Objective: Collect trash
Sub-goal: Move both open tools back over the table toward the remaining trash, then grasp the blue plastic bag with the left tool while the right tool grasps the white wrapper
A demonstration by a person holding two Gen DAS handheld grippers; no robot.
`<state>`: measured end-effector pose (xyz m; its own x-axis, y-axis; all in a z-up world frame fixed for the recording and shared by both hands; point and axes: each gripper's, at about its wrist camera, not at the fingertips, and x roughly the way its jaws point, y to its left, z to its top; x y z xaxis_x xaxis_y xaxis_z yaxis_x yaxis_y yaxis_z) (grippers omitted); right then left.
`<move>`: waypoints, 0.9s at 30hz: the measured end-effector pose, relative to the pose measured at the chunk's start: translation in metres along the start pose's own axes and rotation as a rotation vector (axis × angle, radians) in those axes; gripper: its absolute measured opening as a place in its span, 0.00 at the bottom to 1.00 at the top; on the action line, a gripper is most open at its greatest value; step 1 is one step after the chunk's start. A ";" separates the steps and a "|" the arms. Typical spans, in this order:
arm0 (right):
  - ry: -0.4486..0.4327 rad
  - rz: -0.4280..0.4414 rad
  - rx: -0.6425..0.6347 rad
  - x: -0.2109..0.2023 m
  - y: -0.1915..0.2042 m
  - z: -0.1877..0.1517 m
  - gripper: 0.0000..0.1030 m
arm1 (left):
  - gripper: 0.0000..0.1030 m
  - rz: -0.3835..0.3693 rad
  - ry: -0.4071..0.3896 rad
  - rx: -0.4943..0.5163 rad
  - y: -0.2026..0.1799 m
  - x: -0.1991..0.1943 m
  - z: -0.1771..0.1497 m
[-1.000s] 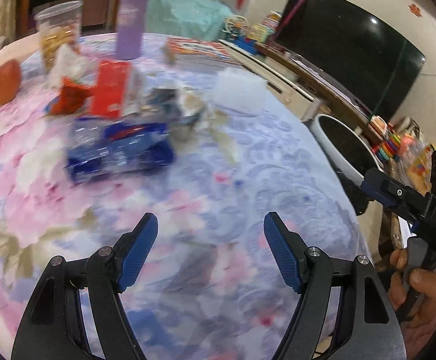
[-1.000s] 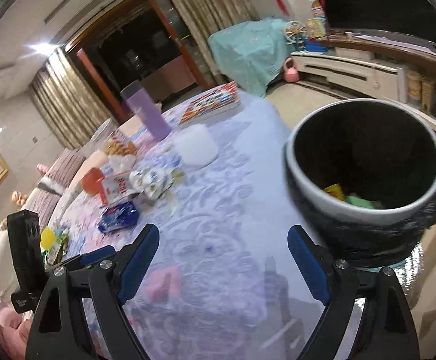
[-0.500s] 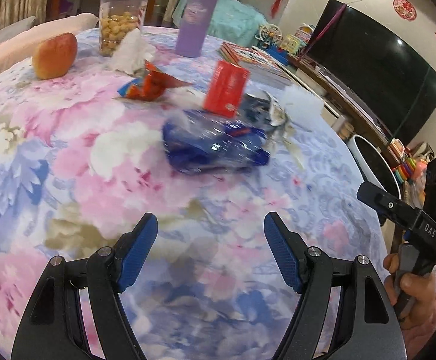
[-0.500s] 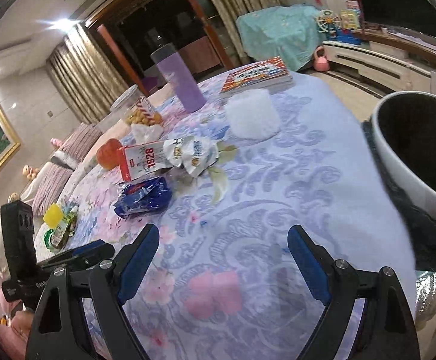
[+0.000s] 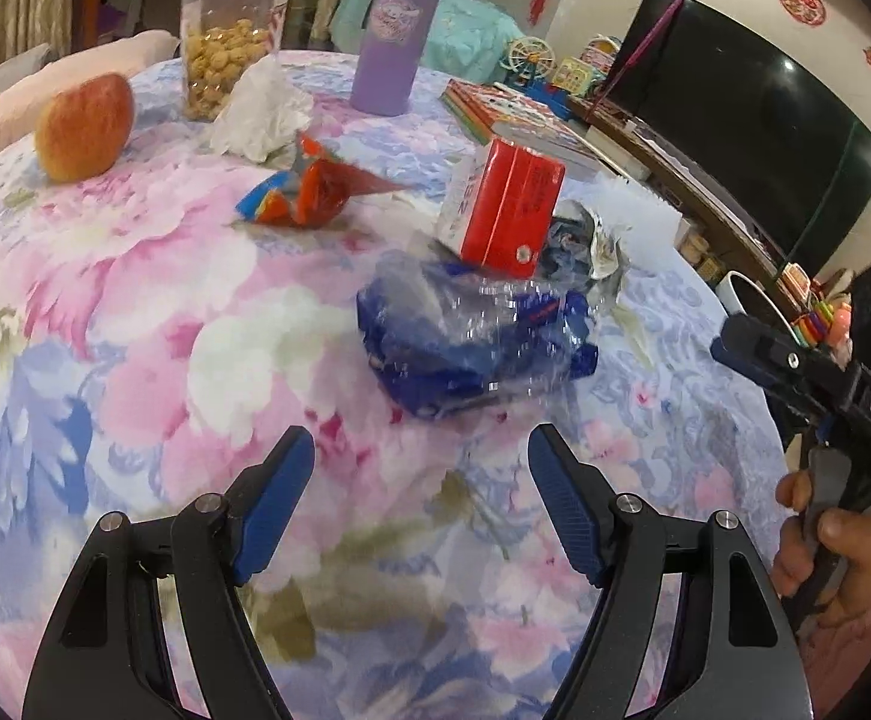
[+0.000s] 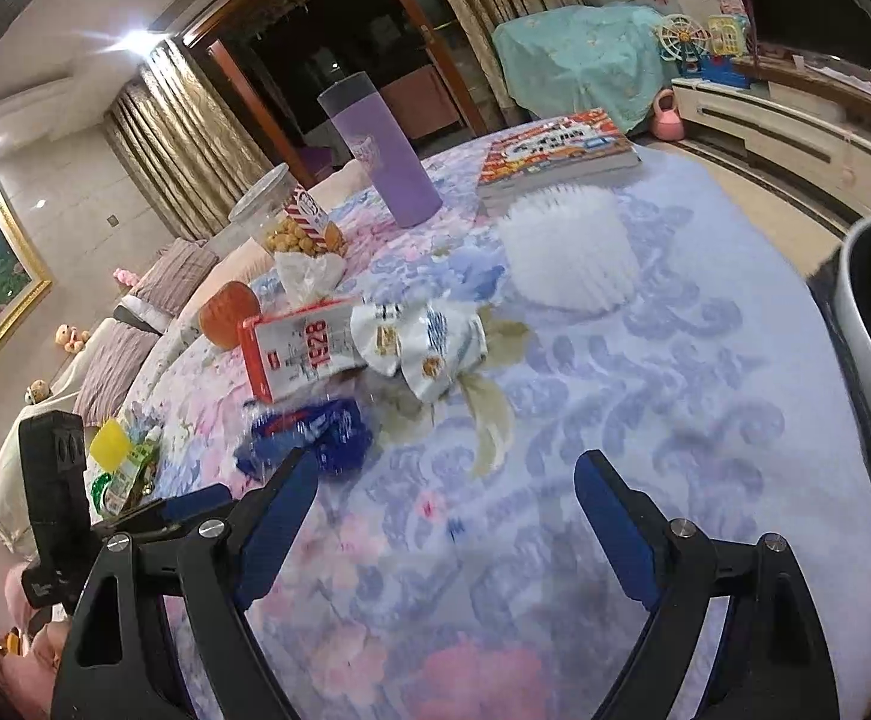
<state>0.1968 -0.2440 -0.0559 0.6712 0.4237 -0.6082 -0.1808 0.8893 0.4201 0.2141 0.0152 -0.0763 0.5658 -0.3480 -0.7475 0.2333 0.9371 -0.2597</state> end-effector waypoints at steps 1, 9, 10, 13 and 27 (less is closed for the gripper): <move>-0.003 0.002 -0.002 0.002 0.000 0.002 0.86 | 0.74 -0.003 0.002 0.013 -0.001 0.002 0.003; 0.019 0.034 -0.031 0.038 0.007 0.024 0.86 | 0.74 -0.058 0.009 0.062 -0.001 0.014 0.017; 0.023 0.041 -0.028 0.043 0.006 0.025 0.86 | 0.74 -0.068 0.008 0.070 -0.002 0.015 0.018; 0.037 0.059 -0.015 0.059 0.004 0.032 0.86 | 0.74 -0.090 0.000 0.091 -0.007 0.017 0.021; 0.037 0.056 -0.014 0.065 -0.002 0.030 0.14 | 0.20 -0.105 -0.061 0.201 -0.032 0.005 0.009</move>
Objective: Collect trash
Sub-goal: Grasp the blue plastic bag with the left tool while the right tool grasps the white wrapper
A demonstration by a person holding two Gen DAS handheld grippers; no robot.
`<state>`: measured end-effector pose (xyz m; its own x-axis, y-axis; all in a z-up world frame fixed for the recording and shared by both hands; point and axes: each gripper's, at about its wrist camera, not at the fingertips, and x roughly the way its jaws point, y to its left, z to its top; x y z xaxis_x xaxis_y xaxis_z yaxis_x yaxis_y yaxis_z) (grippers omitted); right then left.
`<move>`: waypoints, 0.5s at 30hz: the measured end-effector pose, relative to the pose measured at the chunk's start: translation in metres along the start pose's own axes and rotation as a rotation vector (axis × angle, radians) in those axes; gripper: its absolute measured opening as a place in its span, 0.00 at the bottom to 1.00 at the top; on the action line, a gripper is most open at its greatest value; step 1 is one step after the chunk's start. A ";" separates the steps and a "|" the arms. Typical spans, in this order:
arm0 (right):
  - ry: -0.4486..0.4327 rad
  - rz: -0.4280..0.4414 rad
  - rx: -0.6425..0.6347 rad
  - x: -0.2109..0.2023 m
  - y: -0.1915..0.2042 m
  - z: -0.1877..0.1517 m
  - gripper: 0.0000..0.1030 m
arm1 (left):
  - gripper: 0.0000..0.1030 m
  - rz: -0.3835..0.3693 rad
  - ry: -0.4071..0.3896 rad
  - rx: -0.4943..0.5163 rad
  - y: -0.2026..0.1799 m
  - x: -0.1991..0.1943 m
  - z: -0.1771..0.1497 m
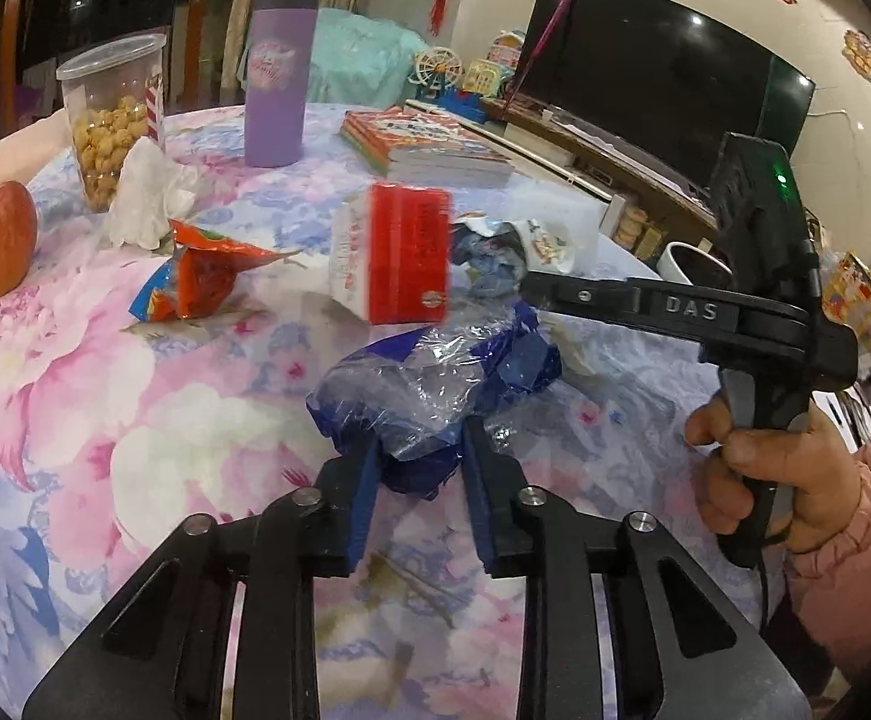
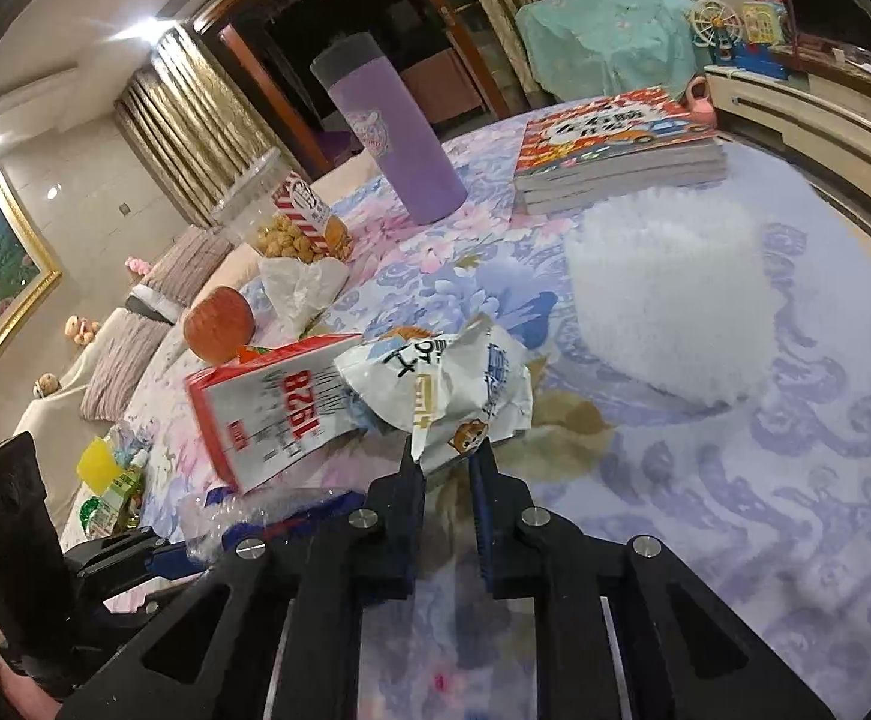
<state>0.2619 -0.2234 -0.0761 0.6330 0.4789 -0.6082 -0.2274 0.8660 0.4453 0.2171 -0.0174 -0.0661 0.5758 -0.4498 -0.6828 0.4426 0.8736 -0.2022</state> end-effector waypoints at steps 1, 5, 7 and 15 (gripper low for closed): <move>-0.009 -0.003 0.004 -0.006 -0.002 -0.002 0.14 | 0.18 0.002 0.000 0.002 -0.002 -0.001 -0.002; -0.035 -0.010 0.018 -0.031 -0.009 -0.013 0.14 | 0.16 -0.008 -0.003 -0.001 -0.014 -0.008 -0.011; -0.046 -0.024 0.019 -0.047 -0.014 -0.020 0.14 | 0.06 -0.016 -0.001 -0.008 -0.018 -0.009 -0.014; -0.069 -0.086 0.055 -0.101 -0.036 -0.054 0.14 | 0.06 -0.055 -0.001 -0.013 -0.048 -0.008 -0.019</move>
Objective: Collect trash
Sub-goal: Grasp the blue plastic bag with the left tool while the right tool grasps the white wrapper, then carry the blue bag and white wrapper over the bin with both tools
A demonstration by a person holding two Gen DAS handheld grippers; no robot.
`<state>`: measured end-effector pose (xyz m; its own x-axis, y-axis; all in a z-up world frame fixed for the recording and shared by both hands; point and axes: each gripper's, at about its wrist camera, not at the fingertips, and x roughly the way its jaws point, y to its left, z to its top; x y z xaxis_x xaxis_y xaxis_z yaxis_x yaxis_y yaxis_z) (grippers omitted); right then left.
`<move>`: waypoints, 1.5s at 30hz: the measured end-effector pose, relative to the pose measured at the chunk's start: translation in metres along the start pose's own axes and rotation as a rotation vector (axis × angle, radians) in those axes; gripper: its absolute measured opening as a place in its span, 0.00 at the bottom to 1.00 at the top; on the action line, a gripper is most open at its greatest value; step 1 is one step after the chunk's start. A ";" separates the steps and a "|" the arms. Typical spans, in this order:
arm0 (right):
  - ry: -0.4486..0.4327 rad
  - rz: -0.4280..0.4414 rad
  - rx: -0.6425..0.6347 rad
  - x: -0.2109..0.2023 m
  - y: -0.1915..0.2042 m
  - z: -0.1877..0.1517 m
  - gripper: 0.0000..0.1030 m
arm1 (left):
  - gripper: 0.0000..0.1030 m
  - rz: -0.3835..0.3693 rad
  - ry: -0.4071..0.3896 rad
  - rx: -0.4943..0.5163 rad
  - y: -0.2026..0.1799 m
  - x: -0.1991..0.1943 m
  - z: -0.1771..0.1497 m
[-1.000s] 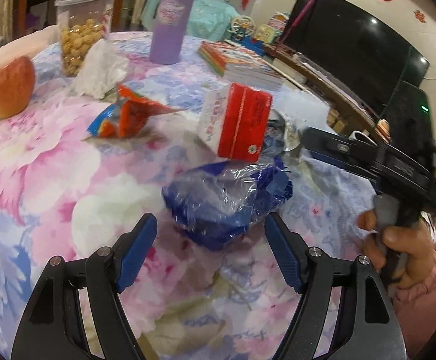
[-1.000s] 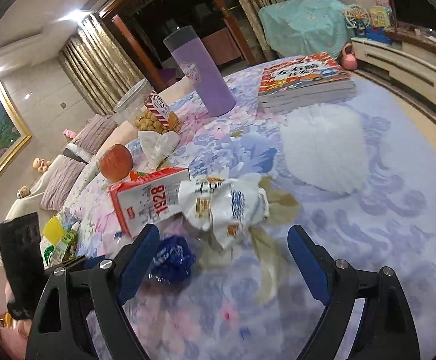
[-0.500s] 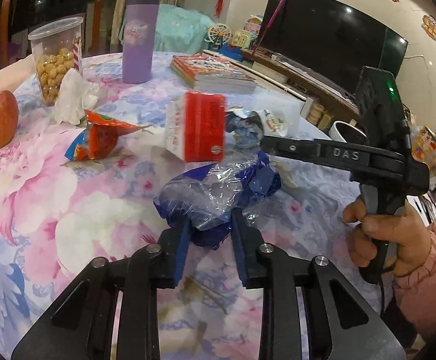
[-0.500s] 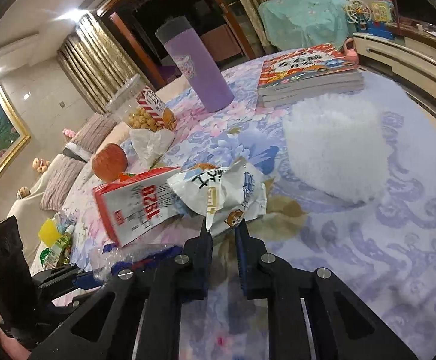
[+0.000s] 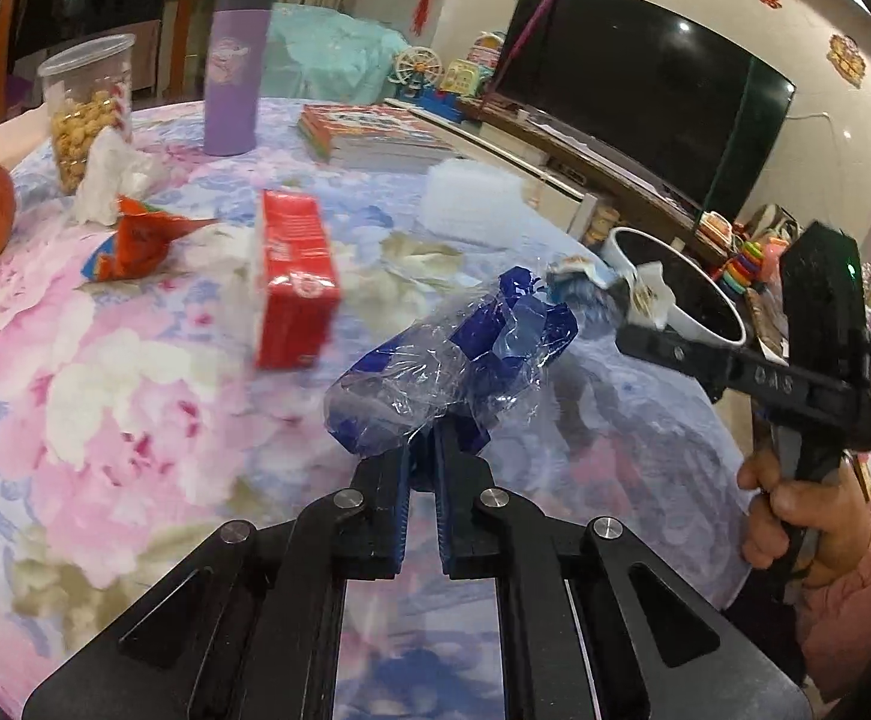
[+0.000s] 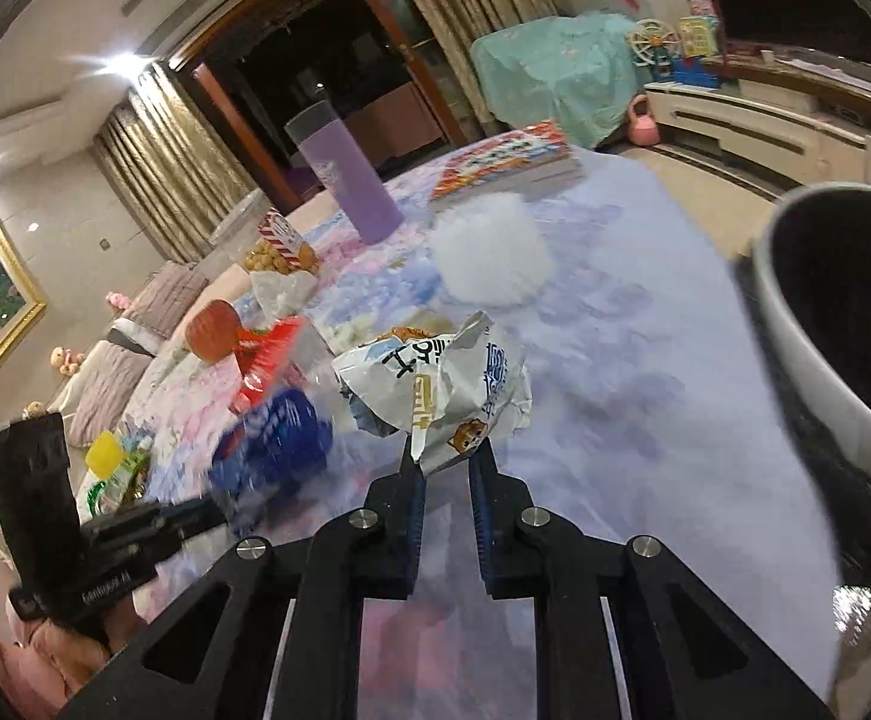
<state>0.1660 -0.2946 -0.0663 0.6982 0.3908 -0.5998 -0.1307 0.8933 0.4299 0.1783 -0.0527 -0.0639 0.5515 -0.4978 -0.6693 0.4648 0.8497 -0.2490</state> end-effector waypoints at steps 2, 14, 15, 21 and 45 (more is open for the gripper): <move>-0.002 -0.016 0.002 -0.009 -0.004 -0.007 0.14 | 0.06 -0.012 0.000 0.000 -0.008 0.001 0.001; -0.067 -0.086 0.063 -0.063 -0.033 -0.030 0.14 | 0.06 -0.047 0.022 0.041 -0.054 0.018 0.012; -0.072 -0.092 0.062 -0.066 -0.035 -0.030 0.14 | 0.06 -0.047 0.024 0.047 -0.058 0.019 0.013; -0.101 -0.116 0.074 -0.083 -0.048 -0.028 0.14 | 0.06 -0.063 0.023 0.084 -0.084 0.024 0.022; -0.171 -0.236 0.142 -0.131 -0.105 -0.016 0.14 | 0.06 -0.097 0.037 0.194 -0.157 0.062 0.060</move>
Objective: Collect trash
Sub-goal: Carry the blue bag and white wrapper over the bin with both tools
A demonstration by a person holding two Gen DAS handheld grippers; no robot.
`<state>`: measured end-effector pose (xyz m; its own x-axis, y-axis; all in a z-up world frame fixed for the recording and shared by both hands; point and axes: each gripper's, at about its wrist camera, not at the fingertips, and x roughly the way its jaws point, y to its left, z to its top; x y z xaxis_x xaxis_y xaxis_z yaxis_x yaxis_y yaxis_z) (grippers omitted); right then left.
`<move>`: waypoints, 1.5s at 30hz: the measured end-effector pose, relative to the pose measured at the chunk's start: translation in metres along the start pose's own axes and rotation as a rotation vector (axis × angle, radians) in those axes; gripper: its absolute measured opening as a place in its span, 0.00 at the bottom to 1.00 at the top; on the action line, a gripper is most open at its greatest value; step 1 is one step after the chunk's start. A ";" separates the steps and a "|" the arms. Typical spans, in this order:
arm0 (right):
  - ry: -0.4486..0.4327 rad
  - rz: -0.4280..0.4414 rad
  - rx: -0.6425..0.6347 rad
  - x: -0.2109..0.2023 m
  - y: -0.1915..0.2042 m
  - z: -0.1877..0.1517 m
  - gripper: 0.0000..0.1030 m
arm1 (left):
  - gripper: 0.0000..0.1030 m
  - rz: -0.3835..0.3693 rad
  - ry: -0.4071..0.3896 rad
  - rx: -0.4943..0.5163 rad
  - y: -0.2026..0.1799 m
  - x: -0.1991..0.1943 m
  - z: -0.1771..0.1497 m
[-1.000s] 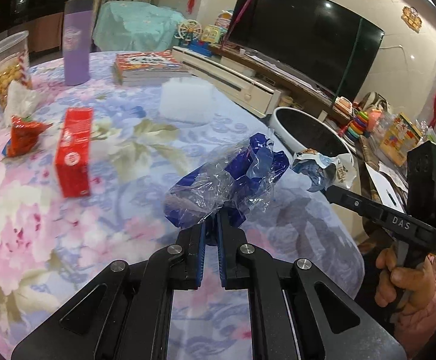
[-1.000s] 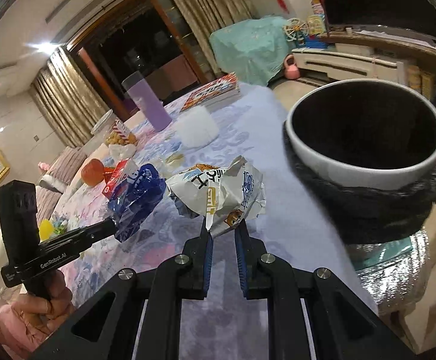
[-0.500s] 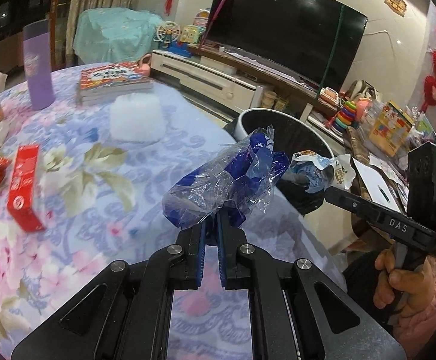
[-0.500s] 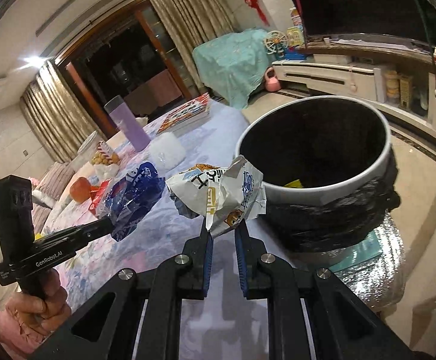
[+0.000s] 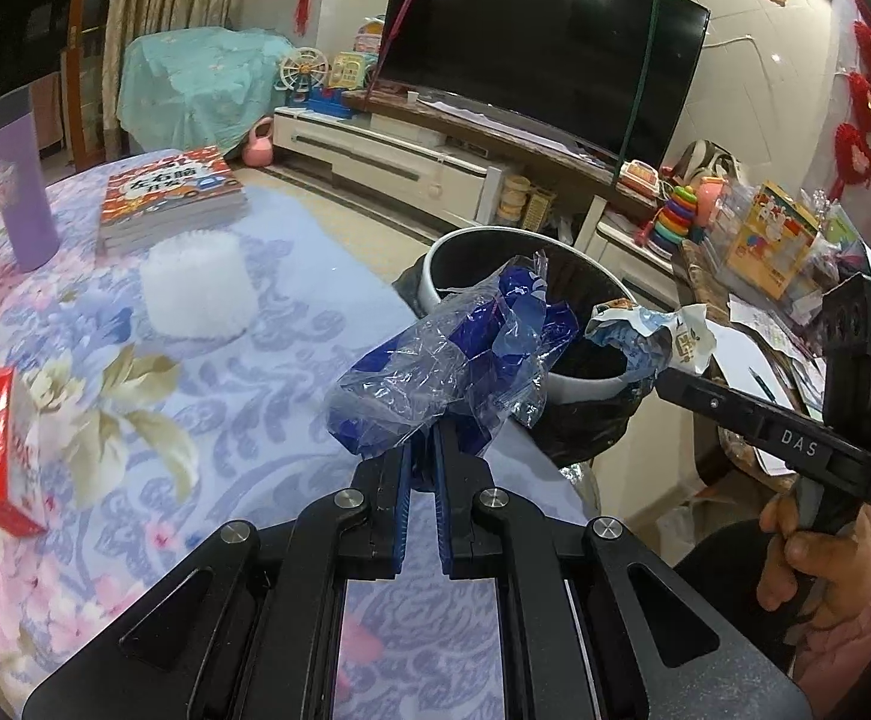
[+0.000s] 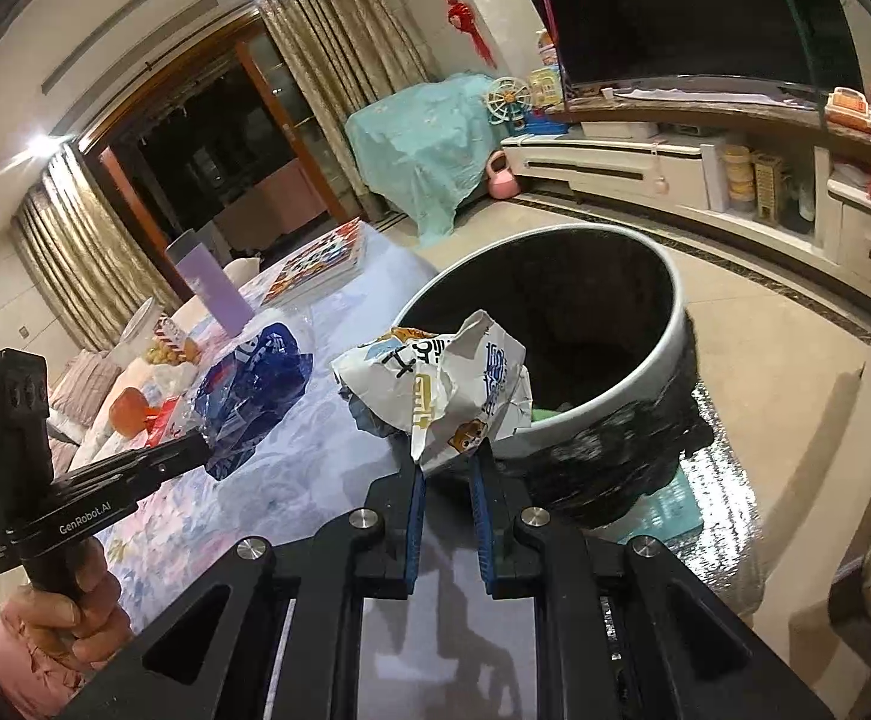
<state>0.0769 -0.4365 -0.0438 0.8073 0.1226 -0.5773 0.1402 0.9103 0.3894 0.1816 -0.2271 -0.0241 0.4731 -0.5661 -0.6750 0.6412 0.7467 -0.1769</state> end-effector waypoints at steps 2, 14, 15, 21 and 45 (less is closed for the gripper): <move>0.004 -0.009 -0.001 0.001 -0.002 0.003 0.14 | 0.06 0.001 0.003 0.008 -0.003 0.005 0.004; 0.028 -0.064 -0.027 0.004 -0.018 0.025 0.14 | 0.06 0.016 0.033 0.059 -0.022 0.035 0.030; 0.030 -0.066 -0.027 0.005 -0.018 0.027 0.14 | 0.06 0.016 0.038 0.059 -0.023 0.038 0.031; 0.035 -0.081 -0.036 0.011 -0.025 0.037 0.14 | 0.06 0.028 0.054 0.080 -0.031 0.053 0.043; 0.083 -0.124 -0.033 0.030 -0.040 0.059 0.14 | 0.06 0.047 0.105 0.110 -0.045 0.087 0.068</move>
<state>0.1295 -0.4922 -0.0346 0.7343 0.0397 -0.6777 0.2159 0.9328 0.2885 0.2350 -0.3342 -0.0264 0.4421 -0.4870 -0.7532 0.6848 0.7256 -0.0673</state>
